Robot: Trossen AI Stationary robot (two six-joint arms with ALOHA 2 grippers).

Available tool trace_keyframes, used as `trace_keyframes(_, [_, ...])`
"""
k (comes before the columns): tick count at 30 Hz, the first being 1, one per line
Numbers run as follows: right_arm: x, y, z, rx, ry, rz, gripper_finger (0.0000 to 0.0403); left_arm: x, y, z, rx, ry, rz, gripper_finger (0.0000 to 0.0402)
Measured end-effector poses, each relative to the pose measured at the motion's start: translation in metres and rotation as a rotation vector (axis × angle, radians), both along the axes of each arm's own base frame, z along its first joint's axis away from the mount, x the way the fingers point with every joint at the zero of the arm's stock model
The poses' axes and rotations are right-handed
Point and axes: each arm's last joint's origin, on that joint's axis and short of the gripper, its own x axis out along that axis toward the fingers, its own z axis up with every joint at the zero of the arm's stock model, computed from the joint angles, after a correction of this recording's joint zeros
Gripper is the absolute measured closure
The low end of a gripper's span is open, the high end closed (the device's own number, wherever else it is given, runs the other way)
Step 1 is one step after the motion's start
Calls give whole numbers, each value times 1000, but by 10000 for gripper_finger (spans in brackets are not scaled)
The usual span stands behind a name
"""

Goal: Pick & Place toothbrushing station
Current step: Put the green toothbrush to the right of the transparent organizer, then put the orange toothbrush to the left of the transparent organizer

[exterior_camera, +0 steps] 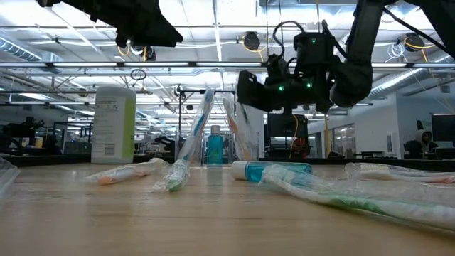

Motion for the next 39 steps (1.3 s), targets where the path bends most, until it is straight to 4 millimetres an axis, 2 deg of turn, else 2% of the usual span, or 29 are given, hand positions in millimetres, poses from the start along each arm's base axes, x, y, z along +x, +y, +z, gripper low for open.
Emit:
trace_keyframes(5, [2,11,-12,33,119,-54,397,0,0,0,-18,-11,4,250])
trace_keyframes(10, [3,20,-15,66,125,-30,386,0,0,-2,-35,-8,8,250])
trace_keyframes(15, [3,20,-15,30,159,-32,362,-1,0,-4,-96,-19,11,250])
trace_keyframes(19, [3,20,-15,25,163,-33,336,-1,-3,-10,-178,15,-83,250])
trace_keyframes(25, [4,26,-15,20,168,-52,296,-7,-5,-27,-394,120,-115,250])
trace_keyframes(30, [3,38,-14,-107,304,-143,267,-12,-7,-46,-580,243,-74,250])
trace_keyframes(34, [4,58,-3,-216,375,-104,251,-7,-13,-61,-663,281,-28,250])
trace_keyframes(39, [3,85,9,-264,399,-29,237,5,-23,-84,-735,320,-1,250])
